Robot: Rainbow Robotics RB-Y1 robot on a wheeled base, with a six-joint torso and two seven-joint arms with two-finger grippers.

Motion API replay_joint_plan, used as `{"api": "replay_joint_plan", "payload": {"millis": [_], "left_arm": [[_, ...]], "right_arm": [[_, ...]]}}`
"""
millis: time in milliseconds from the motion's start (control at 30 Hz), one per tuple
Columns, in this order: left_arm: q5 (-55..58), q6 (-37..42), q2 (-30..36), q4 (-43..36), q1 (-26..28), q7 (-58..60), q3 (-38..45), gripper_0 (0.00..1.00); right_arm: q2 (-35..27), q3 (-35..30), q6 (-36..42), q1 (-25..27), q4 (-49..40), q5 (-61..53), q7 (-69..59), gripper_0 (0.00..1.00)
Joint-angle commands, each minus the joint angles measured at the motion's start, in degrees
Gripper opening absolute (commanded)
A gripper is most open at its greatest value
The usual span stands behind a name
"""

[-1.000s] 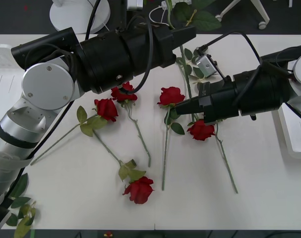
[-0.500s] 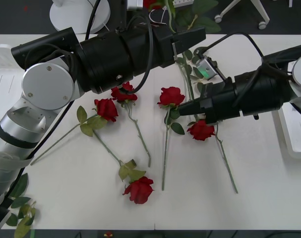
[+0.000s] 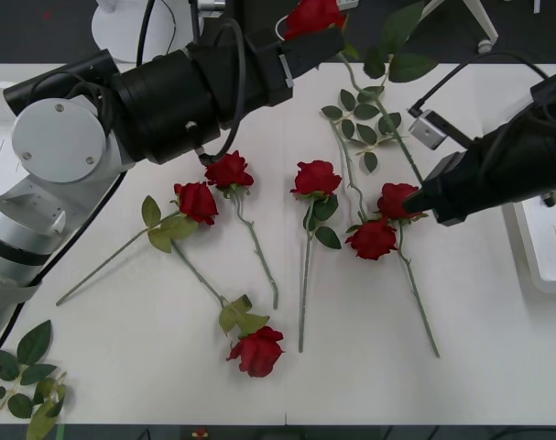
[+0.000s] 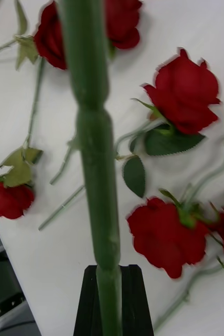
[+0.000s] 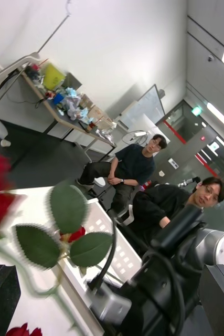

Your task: Place the red flowers into the right box and the blue flowers into the left box. If a person shows an open palm, hand one flower to the person first, then continue sorting.

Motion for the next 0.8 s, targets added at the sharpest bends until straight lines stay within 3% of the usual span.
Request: {"api": "replay_joint_plan", "payload": {"millis": [33,200,367,500,800], "left_arm": [[1.7,1.5,7.1,1.3,-2.7,3.8,2.1,1.0],[1.6,11.8,12.2,3.8,-2.6,3.8,4.7,1.0],[0.0,23.8,16.1,6.1,-1.4,3.1,7.5,1.0],[-5.2,33.8,17.6,6.4,1.1,0.0,11.5,1.0],[-13.5,49.0,20.0,12.8,1.1,-12.3,14.5,1.0]], "right_arm": [[-3.7,-9.1,7.7,-2.2,0.6,7.3,-2.5,0.0],[-5.6,-14.7,13.2,-2.2,8.8,15.8,-1.5,0.0],[-8.7,-15.0,15.6,-2.5,15.1,23.5,-0.7,0.0],[-11.4,-14.6,15.6,-2.4,19.2,30.2,0.0,0.0],[-12.8,-14.6,13.5,-1.8,27.6,39.3,1.4,0.0]]}}
